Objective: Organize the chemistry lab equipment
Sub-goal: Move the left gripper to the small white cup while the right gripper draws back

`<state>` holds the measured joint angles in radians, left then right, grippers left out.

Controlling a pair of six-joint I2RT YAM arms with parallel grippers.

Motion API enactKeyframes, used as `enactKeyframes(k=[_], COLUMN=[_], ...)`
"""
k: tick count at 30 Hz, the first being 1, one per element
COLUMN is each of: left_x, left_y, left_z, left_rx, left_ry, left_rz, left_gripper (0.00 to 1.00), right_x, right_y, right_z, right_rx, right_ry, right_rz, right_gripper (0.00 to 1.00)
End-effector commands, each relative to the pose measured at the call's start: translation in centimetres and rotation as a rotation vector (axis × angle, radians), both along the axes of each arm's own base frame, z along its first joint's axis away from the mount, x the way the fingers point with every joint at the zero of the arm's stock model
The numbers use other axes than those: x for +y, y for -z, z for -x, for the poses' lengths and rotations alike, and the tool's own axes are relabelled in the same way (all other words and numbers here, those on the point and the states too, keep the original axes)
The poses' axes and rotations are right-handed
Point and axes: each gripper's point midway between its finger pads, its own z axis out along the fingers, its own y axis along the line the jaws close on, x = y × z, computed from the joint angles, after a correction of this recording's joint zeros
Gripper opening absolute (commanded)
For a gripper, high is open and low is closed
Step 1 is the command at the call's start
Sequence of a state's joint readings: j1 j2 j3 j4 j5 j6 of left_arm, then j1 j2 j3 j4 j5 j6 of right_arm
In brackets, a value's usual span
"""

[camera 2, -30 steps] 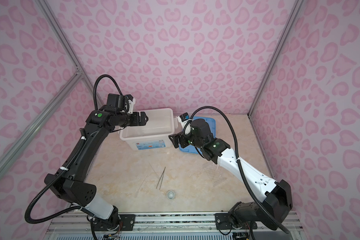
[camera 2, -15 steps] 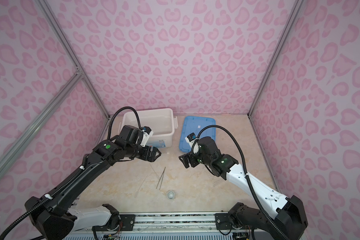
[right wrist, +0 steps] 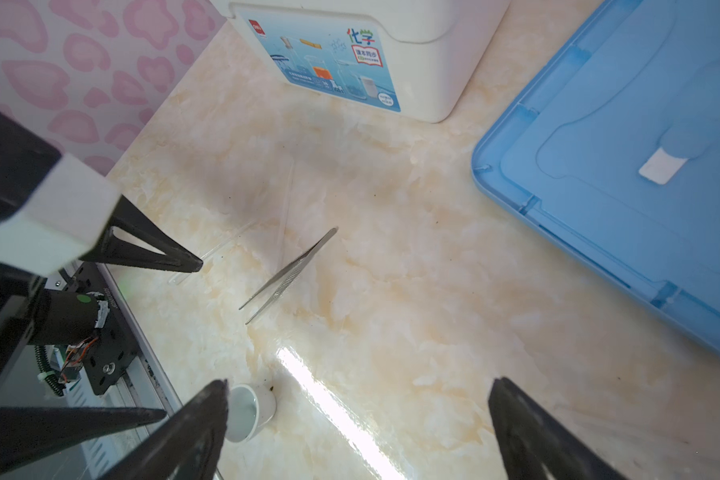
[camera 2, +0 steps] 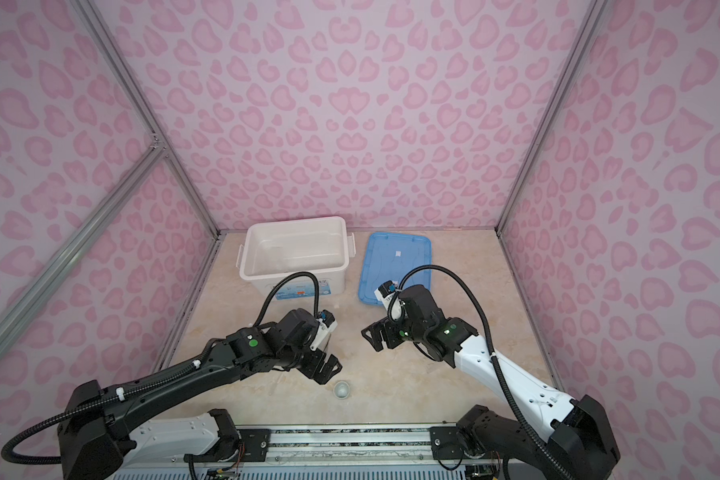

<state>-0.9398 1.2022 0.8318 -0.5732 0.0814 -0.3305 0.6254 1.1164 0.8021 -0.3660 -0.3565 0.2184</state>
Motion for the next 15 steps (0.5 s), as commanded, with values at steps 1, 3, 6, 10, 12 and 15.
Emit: enactKeyframes(k=[1,3,6,10,12,15], left_x=[-1.2,-1.4,-2.4,-3.2,-3.4,-3.3], left_y=[1.0,2.2,3.1,4.4,5.0,5.9], left_z=[0.0,0.7,1.7,2.6,2.9,3.2], left_rx=[-0.039,-0.039,-0.039,-0.045,-0.037,-0.022], left_ry=[-0.002,0.013,0.052,0.091,0.098,0.094], left_rz=[0.004,-0.028,-0.034,-0.086,-0.100,-0.117], left_gripper=[0.97,0.95,0.94,0.92,0.87,0.82], right_x=[-0.5,-0.6,-0.9,-1.0,-1.0,-1.0], right_y=[0.0,0.0,0.2,0.5,0.5,0.5], right_z=[-0.3,-0.2,-0.1,-0.2,-0.3,-0.3], right_rx=[-0.013,-0.012,-0.013,-0.012,-0.011,-0.009], right_ry=[0.030,0.033,0.037,0.039,0.043,0.045], right_rz=[0.015,0.015,0.025,0.040,0.041,0.042], right_gripper=[0.98,0.99,0.99,0.98,0.99,0.99])
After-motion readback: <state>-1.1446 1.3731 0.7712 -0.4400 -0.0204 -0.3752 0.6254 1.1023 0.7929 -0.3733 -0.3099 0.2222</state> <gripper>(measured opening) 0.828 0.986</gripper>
